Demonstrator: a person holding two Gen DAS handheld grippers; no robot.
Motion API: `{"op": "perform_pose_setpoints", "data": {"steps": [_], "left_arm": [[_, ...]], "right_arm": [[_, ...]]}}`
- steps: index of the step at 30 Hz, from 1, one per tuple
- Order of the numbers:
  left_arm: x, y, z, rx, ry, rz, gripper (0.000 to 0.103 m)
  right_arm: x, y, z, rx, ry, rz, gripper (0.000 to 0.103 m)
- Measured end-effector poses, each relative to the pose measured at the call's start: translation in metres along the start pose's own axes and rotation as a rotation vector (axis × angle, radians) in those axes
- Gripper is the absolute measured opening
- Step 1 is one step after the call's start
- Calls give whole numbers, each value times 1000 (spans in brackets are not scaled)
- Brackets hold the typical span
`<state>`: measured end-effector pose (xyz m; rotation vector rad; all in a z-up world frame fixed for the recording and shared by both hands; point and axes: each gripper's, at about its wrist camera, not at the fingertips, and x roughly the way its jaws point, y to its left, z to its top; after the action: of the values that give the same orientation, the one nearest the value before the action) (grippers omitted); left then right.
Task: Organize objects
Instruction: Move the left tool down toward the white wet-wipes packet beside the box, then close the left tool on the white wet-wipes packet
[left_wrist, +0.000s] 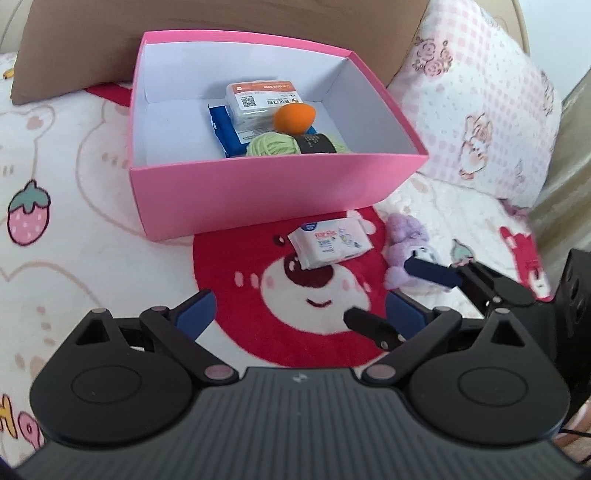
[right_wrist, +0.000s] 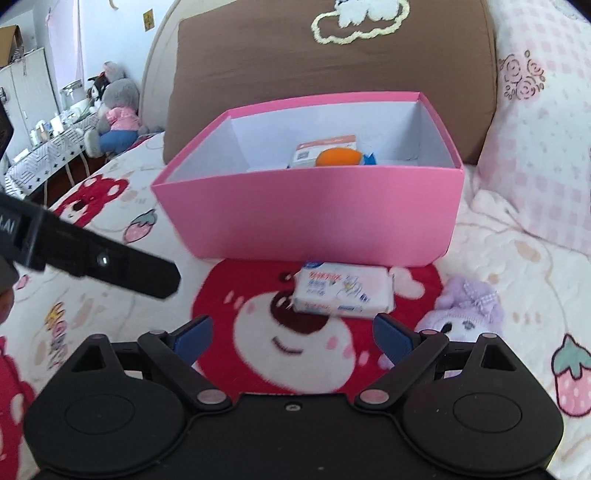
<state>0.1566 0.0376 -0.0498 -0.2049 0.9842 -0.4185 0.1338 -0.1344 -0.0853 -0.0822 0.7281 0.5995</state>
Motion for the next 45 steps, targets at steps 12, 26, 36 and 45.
{"op": "perform_pose_setpoints", "data": {"steps": [12,26,36,45], "left_arm": [[65,-4,17,2,-25,18,91],[95,2,10,-47,-63,18,56],[106,4,6,-131,-89,-87,29],[98,0,2,-106,-70,-44,26]], "right_arm": [[32,-14,7,-83,79,-37,90],[66,-41,8,18,115,-21,84],[74,-27,11,-56,103,-15,84],[66,-14,7,-98,90,-26,74]]}}
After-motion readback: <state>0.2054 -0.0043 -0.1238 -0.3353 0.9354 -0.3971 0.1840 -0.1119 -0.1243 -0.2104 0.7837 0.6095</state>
